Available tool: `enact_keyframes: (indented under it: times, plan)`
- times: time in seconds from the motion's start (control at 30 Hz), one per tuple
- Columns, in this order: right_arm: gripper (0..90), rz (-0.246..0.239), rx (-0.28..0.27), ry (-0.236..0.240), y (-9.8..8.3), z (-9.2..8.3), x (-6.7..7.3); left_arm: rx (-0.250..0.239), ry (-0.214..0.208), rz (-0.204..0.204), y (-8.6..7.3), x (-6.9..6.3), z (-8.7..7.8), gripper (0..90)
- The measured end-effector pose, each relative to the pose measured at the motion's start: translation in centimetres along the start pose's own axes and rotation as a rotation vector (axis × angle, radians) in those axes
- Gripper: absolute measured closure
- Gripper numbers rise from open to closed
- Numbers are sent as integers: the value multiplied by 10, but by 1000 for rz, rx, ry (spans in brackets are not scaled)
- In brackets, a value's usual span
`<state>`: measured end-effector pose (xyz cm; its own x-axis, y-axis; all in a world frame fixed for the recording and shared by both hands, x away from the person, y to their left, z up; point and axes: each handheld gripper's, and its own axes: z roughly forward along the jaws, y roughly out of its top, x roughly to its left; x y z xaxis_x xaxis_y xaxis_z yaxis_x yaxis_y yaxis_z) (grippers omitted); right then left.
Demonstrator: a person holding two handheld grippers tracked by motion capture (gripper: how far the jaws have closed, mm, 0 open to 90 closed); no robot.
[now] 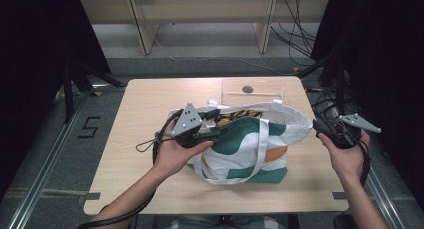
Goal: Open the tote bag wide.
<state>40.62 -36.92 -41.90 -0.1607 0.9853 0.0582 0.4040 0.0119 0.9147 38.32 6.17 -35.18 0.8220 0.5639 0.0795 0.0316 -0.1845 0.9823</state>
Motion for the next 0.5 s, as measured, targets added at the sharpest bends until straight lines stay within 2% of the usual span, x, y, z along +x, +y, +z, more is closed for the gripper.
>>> enact_keyframes:
  times: [0.03,0.07,0.17,0.2,0.23,0.27,0.37,0.4,0.5]
  plan:
    - [424,15,-2,-4,0,0,1,9,-5,4,0,0,2,462]
    - [424,-3,-3,-4,-1,0,-1,16,-7,7,1,-1,5,464]
    - [424,2,-13,-2,-1,0,0,36,-14,16,2,-1,10,468]
    - [424,1,-8,-16,-2,-1,0,43,-18,17,3,-1,12,468]
    - [423,6,11,-10,-2,-2,0,59,-22,14,3,-1,15,471]
    - [423,2,8,-12,-2,-2,-1,65,-25,12,3,-1,16,473]
    - [423,-11,4,-7,-2,-2,-2,75,-32,20,4,-1,19,479]
    - [422,9,13,-17,-3,-3,-1,76,-31,21,3,-2,20,489]
    - [422,2,11,-16,-3,-4,-2,90,-42,31,4,-2,24,492]
